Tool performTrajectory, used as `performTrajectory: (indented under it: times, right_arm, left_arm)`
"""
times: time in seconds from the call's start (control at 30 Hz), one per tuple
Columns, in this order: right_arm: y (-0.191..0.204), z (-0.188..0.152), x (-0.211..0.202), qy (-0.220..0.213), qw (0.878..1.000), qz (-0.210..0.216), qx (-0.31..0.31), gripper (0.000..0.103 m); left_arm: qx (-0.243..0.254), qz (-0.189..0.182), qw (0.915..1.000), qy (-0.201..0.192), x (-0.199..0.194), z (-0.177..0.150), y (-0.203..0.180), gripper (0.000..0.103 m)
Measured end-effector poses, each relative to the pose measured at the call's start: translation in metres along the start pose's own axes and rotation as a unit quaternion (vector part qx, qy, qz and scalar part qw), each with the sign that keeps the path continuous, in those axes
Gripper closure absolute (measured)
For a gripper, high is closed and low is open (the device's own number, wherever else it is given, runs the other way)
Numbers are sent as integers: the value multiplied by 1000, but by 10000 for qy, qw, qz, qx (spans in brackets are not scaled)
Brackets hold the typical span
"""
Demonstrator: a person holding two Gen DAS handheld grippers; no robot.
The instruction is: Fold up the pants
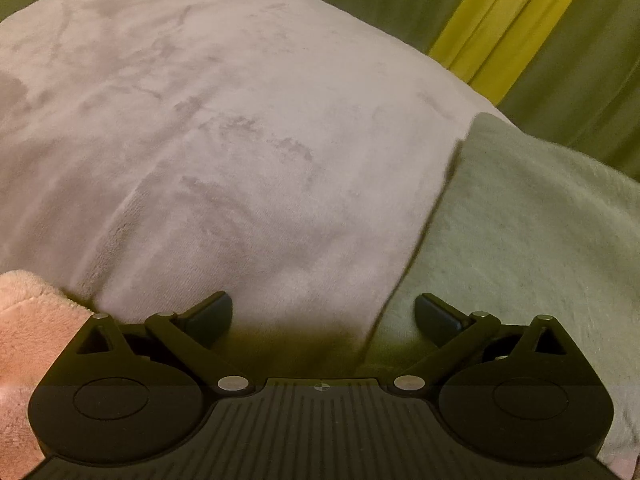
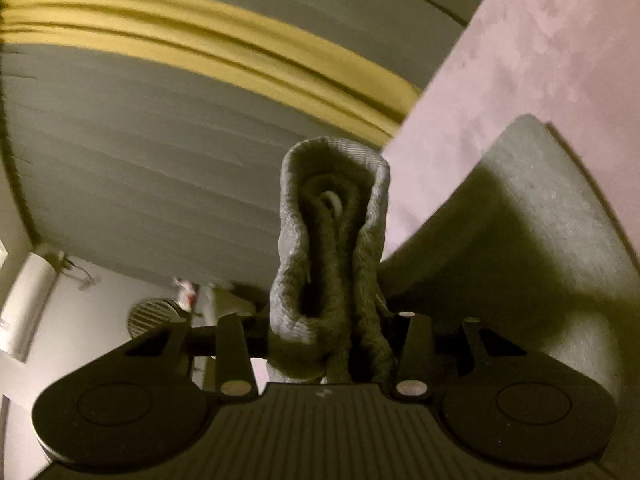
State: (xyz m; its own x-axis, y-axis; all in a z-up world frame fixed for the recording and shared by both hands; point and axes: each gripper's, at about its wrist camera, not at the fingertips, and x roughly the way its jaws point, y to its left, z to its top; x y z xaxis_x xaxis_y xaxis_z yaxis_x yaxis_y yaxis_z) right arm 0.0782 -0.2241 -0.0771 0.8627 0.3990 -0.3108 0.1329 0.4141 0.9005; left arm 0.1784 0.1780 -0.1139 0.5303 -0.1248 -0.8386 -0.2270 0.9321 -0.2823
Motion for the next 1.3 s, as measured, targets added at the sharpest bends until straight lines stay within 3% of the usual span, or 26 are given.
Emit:
performTrajectory:
  times: [0.07,0.17,0.2,0.23,0.27,0.33,0.47,0.57,0.67,0.73,0.83,1.0,1.3]
  right_arm:
    - [-11,-4,-9,-131,9991,-308,-243,61]
    - [-42,-11,-5,-40,9870,-1520,-529,57]
    - [-51,-12,-1,147,9768,-2067,-549,48]
    - [-58,-13,-2,219,9748,-2182,-418,49]
    - [-57,-14,-8,58,9796,-1983,-309,47]
    - [-39,-12,-15,-177,9757,-2114,-553,24]
    - [6,-3,-21,-624,9625,-2147,-1536,23]
    - [22,6,-17,-718,9643,-1899,-1700,23]
    - [31,10,2,-477,9685,-1611,-1838,30]
    - [33,10,23,-133,9693,-1462,-1972,53]
    - [25,4,52,314,9603,-1637,-2236,66]
    - [10,-15,65,646,9331,-2218,-2757,70]
    - [14,-19,54,520,9131,-2490,-3186,73]
  left_arm:
    - [-28,-14,10000,10,0,0,1,1]
    - [13,23,10000,24,1,0,-1,1]
    - [37,18,10000,35,1,0,-2,1]
    - [58,5,10000,44,0,0,-3,1]
    - [78,14,10000,42,0,0,-3,1]
    - [134,15,9999,109,0,0,-6,1]
    - [531,-106,9983,190,-5,-4,-23,1]
    - [1115,-162,9936,38,-15,-11,-50,1]
    - [1936,39,9810,79,-12,-24,-81,1]
    - [2243,252,9741,-89,-10,-32,-89,1]
    - [2258,239,9738,-132,-8,-34,-87,1]
    - [1950,140,9807,0,-4,-30,-72,0]
    - [1938,158,9809,1,0,-31,-72,0]
